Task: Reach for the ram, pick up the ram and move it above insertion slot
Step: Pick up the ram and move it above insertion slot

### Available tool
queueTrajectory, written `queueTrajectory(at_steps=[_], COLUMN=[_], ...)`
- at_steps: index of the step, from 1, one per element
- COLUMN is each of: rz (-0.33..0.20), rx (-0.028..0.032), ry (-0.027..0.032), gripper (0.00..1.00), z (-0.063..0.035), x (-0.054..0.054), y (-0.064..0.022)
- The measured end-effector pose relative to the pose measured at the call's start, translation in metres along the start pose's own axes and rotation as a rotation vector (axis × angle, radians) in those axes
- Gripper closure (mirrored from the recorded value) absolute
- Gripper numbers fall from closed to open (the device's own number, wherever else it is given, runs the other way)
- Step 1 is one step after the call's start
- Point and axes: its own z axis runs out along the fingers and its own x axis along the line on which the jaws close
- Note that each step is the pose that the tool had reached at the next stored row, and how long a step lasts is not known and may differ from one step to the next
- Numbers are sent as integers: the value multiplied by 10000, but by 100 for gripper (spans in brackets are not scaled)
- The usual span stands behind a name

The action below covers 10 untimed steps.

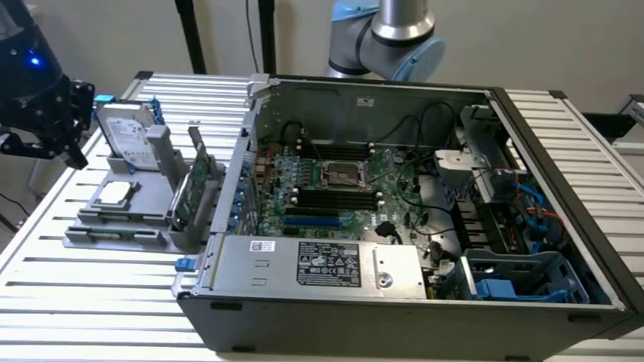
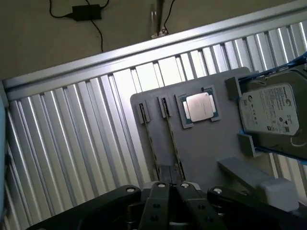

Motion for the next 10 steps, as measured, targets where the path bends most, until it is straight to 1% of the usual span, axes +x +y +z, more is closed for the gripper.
queueTrajectory(at_steps=[3,4,5,10], rz=[-373,-504,-666,-1573], rx=[113,139,144,140], ry=[-39,-48,-47,-9], gripper=[89,89,89,89], z=[-1,-1,0,0], x=[0,0,-1,0], y=[0,0,0,0])
